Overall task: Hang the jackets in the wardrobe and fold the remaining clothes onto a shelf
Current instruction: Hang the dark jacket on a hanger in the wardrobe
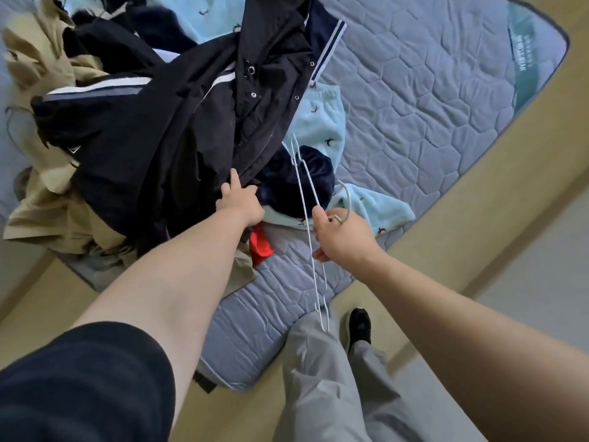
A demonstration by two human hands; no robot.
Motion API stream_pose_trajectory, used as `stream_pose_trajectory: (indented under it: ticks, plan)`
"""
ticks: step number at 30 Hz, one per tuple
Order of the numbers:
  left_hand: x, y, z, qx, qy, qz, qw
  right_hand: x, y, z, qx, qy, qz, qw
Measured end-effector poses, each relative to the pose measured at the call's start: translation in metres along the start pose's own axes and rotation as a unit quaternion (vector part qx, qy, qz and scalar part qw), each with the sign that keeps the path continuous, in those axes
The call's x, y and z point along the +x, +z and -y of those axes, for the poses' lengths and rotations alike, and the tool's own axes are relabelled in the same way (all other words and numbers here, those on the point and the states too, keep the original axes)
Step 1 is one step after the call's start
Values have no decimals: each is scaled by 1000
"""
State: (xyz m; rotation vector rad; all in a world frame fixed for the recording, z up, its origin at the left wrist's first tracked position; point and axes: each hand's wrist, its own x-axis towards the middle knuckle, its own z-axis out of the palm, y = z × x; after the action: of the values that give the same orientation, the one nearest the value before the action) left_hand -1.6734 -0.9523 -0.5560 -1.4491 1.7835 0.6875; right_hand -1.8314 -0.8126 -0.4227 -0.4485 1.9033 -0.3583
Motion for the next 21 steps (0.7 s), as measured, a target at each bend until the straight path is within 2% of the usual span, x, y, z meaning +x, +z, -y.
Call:
stream_pose_trajectory:
  ticks: [2, 5, 8, 10, 12, 17, 21]
  plan:
    - [6, 6, 3, 20, -23, -48, 998, 8, 5, 3, -7, 0, -5, 1000]
    - [8, 8, 17, -12, -28, -91, 995, 11, 9, 5, -16, 12, 6, 1000]
    - [2, 2, 28, -113, -10, -141, 984, 7, 11, 8, -22, 22, 6, 1000]
    - [-9, -11, 34, -219, -40, -188, 957, -2, 11, 15, -34, 16, 1, 999]
    - [-23, -26, 43, -273, -62, -215, 936, -11, 8, 25, -45, 8, 1, 999]
    - [-47, -43, 77, -255, -37, -162, 953, -36, 1, 49, -52, -21, 23, 998]
    - [-40, -37, 91, -248, -94, -196, 944, -30, 9, 55, -54, -38, 29, 997]
